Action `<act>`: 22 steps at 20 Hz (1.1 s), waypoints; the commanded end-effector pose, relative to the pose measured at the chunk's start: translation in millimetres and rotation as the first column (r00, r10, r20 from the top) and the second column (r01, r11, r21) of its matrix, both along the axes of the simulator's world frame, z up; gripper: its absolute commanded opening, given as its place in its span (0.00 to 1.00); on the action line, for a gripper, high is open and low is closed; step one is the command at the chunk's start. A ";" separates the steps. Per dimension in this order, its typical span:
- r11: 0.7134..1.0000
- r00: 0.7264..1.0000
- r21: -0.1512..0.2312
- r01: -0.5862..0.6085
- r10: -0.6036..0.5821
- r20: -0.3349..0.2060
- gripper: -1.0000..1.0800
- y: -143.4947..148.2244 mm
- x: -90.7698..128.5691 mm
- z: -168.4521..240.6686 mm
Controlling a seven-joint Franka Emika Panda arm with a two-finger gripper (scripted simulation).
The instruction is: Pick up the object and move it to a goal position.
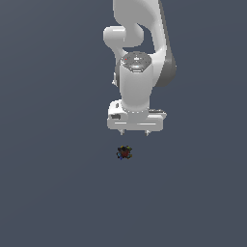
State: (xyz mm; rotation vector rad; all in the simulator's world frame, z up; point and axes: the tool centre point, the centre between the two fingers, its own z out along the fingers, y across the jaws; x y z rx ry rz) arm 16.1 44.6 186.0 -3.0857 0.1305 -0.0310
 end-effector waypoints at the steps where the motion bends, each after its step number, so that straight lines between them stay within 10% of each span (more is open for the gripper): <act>1: 0.999 0.999 0.002 0.041 -0.041 -0.004 0.96 -0.7 0.2 -4.0; 11: 0.955 0.955 0.003 0.295 -0.295 -0.029 0.96 -6.0 1.7 -27.6; 22: 0.808 0.807 -0.013 0.589 -0.589 -0.049 0.96 -14.3 2.9 -56.3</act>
